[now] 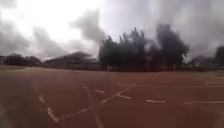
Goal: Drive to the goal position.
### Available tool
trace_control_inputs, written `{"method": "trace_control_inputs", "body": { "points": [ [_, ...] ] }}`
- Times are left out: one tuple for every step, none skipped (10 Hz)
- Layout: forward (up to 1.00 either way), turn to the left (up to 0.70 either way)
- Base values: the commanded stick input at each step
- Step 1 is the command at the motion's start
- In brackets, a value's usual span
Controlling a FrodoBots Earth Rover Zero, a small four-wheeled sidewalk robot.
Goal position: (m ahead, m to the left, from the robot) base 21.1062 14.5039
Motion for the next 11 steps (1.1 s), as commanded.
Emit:
{"method": "trace_control_inputs", "body": {
  "points": [
    [0.85,0.00],
    [0.85,0.00],
    [0.85,0.00],
    [0.85,0.00],
    [0.85,0.00],
    [0.85,0.00],
    [0.85,0.00],
    [0.85,0.00],
    [0.85,0.00],
    [0.85,0.00],
    [0.85,0.00]
  ]
}}
